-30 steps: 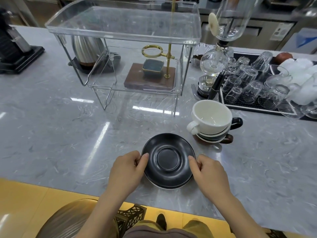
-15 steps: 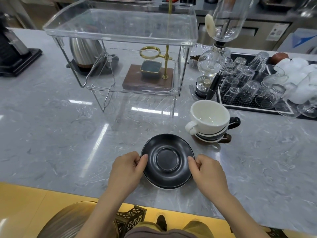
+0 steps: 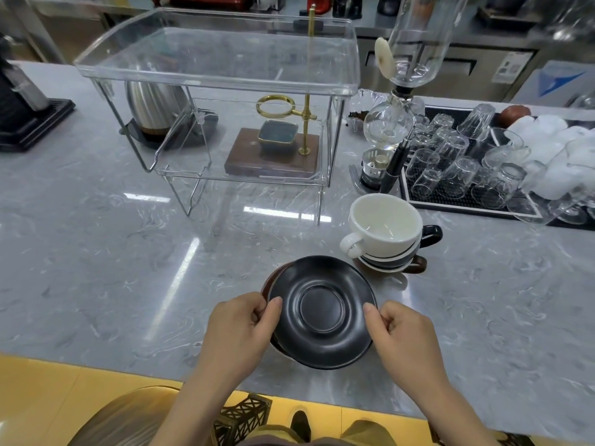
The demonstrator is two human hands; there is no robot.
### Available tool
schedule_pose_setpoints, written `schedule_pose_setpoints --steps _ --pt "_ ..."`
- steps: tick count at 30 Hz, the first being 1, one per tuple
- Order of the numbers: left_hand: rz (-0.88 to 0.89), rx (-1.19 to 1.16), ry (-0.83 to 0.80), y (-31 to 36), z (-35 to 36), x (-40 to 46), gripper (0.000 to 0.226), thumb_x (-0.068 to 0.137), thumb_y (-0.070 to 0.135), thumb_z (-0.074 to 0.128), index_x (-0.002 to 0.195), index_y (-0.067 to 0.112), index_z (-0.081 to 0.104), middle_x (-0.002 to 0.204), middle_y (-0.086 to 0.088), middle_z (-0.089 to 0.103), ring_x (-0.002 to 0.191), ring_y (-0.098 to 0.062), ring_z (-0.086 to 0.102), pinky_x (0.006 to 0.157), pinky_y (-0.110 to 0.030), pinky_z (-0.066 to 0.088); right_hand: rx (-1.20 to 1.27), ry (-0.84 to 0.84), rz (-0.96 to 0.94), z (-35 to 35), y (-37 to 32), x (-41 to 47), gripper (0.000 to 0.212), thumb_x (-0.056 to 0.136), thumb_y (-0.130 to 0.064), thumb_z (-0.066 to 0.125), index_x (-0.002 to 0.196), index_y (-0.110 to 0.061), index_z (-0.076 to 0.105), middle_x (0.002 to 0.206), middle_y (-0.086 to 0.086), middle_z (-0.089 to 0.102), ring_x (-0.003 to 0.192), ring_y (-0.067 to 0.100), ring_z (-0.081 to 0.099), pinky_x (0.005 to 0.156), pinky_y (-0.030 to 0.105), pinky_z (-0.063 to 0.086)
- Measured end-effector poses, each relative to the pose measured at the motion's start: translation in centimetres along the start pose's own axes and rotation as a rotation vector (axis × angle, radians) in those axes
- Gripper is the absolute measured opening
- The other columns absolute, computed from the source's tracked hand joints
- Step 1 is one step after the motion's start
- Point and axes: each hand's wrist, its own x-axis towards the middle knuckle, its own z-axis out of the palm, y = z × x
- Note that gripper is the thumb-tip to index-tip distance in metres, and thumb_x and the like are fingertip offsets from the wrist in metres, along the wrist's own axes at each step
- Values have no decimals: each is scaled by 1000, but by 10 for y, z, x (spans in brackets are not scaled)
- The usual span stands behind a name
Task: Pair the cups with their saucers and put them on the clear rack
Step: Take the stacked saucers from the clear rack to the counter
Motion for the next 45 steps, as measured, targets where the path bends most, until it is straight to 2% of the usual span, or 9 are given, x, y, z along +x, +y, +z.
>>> schedule_pose_setpoints --steps 4,9,15,18,23,31,35,39,45 --pt "4 -26 -54 12 8 -8 46 93 36 61 51 31 42 42 8 42 52 -5 52 53 -17 42 20 1 51 -15 14 -14 49 92 -38 59 51 -25 36 50 -11 48 48 7 43 44 18 29" --pt "30 -5 -111 34 27 -15 50 91 40 61 48 31 39 40 9 37 52 -8 52 51 -18 40 38 26 125 -38 34 -28 50 91 -37 60 51 -21 36 47 -4 41 47 8 41 47 25 31" --pt "48 81 -179 62 55 -11 52 93 43 61 49 27 38 42 6 38 45 -14 45 45 -21 26 25 34 161 -67 59 -25 50 91 -36 61 51 -19 37 46 -3 38 46 7 40 48 29 32" --pt "9 116 -216 78 69 -12 53 95 44 61 51 22 40 43 4 41 47 -15 47 47 -30 31 2 31 160 -81 73 -23 49 91 -38 59 53 -15 38 46 -4 38 47 8 40 48 28 31" --pt "-28 203 -234 99 92 -19 57 93 46 61 49 26 32 39 3 37 41 -11 41 45 -23 23 -18 -6 170 -100 100 -21 49 93 -36 61 54 -17 39 45 -3 37 45 9 38 48 27 31" --pt "-97 372 -267 111 115 -24 57 95 52 55 52 23 31 42 5 36 42 -9 34 42 -23 16 -53 -58 135 -110 121 -15 48 93 -38 60 53 -24 38 44 -4 38 43 8 37 47 29 33" --pt "-120 342 -232 110 124 -27 57 94 48 58 50 24 30 41 4 35 41 -8 36 41 -26 21 -91 -71 106 -110 126 -10 48 93 -39 58 53 -24 36 43 -5 37 44 13 40 46 31 33" --pt "-151 339 -253 105 129 -29 53 98 48 55 53 24 37 45 4 44 46 -16 51 46 -34 37 -133 -94 73 -107 129 -7 47 93 -41 57 54 -25 37 42 -4 39 43 13 42 45 28 32" --pt "-166 350 -220 103 133 -31 56 96 47 57 51 27 31 42 7 37 42 -10 38 46 -29 26 -159 -112 53 -103 134 0 49 93 -40 58 54 -23 35 42 -4 35 42 14 37 44 30 30"
